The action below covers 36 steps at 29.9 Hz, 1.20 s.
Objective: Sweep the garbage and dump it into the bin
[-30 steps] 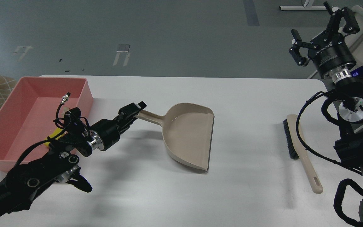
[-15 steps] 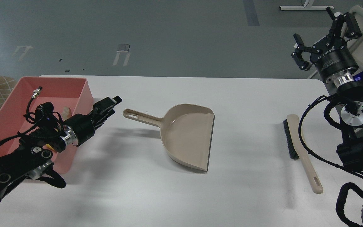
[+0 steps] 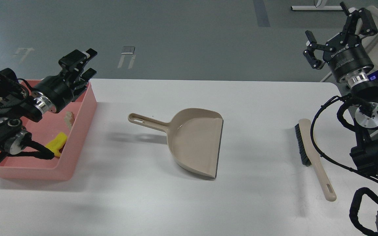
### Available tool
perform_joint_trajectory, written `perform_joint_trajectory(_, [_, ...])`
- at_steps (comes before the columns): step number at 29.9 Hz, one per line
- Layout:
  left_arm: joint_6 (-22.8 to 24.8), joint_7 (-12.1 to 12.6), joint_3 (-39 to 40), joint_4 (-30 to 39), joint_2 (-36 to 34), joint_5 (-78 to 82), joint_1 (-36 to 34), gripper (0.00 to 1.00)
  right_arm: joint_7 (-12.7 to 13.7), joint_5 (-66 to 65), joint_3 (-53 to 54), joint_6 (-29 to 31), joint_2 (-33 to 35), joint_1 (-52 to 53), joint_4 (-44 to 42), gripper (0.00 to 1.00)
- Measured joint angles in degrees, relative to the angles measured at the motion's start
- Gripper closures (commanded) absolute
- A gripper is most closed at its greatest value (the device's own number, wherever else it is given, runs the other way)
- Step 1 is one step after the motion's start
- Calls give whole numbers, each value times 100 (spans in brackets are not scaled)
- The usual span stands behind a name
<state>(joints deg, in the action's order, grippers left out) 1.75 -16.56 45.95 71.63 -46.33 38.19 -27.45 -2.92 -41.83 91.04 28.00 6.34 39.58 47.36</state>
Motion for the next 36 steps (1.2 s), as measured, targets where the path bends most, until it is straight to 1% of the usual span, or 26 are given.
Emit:
perform_joint_trajectory(4, [-8,-212,645,-222,566,-315,-6,9,-34,0,-87,-1,-149,238,-46,0])
perform_joint_trajectory(8, [-6,-241,1195,-696,1182,-458,-127,6,-61,0,-109,-12,-299,454,-82,0])
perform_joint_trajectory(11, [64,-222,1354,-1427,1627,-527,-561,6,-61,-1,-127,-12,-394,525,-24,0])
perform_joint_trajectory(15, [600,-218,1389,-2553,2153,-837,-1277,6,-61,-1,-121,-16,-383,626,-39,0])
perform_joint_trajectory(17, [781,-218,1389,-2940,2337,-1115,-1508,6,-61,7,-76,-57,-366,656,-80,0])
perform_joint_trajectory(19, [854,-218,1381,-3175,2494,-1386,-1669,4,-56,66,-33,-104,-362,668,-126,0])
perform_joint_trajectory(28, [866,-250,1329,-3296,3086,-1621,-1755,4,33,805,-105,-189,-416,656,-395,0])
perform_joint_trajectory(36, [811,-267,1287,-3281,3156,-1626,-1757,4,-62,822,-253,-272,-428,901,-861,0])
